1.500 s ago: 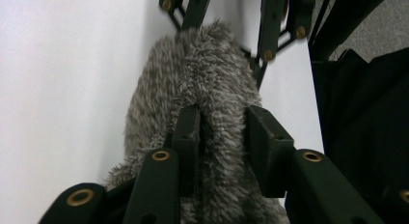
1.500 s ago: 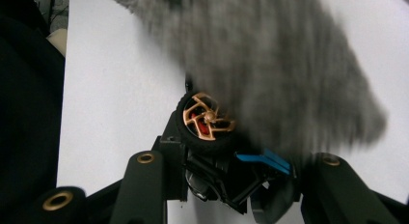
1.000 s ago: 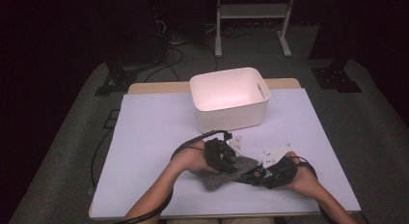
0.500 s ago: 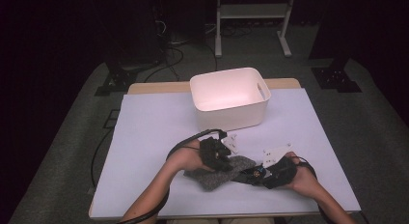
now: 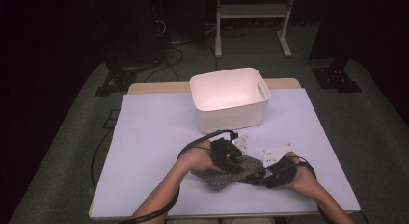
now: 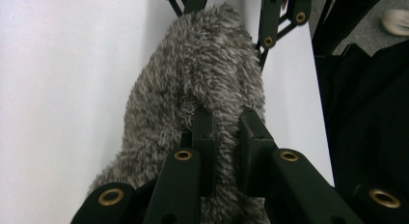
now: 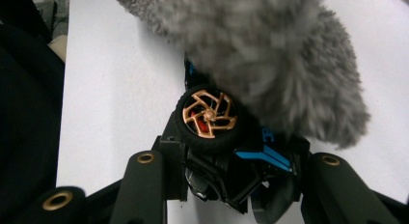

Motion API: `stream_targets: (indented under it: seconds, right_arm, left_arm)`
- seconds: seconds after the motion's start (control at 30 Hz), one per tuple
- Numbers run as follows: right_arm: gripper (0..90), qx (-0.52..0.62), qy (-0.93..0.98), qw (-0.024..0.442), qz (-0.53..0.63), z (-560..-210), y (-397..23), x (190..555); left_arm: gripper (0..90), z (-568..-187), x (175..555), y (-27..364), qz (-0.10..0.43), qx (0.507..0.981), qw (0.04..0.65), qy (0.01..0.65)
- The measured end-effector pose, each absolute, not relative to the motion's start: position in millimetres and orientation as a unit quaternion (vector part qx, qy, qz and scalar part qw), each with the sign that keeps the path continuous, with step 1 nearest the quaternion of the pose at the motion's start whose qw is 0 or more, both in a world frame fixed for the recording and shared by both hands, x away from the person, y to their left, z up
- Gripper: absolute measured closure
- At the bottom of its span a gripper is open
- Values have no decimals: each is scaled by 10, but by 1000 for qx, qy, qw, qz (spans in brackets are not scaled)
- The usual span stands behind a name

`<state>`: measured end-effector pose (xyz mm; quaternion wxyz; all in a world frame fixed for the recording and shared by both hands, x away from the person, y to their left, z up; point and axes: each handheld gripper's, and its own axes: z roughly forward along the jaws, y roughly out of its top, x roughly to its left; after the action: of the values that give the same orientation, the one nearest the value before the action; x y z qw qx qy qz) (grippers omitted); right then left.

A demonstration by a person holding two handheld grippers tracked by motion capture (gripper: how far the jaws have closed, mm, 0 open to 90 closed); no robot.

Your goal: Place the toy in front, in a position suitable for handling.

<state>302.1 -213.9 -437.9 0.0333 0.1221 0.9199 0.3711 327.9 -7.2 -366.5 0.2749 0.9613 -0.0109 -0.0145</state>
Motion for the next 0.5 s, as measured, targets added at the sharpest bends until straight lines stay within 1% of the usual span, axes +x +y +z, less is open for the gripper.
stream_targets:
  seconds: [0.13,0.33,0.5]
  right_arm:
    - [568,123,920,30,372,-4379,-2134,3028]
    - [568,120,921,34,370,-4375,-2128,3024]
    - [568,119,921,28,369,-4370,-2124,3045]
  left_arm:
    - [801,-3671,3293,46,-17,960,278,-4]
    - [801,-3652,3303,284,-6,963,269,18]
    - [800,-3649,3341,476,0,964,263,35]
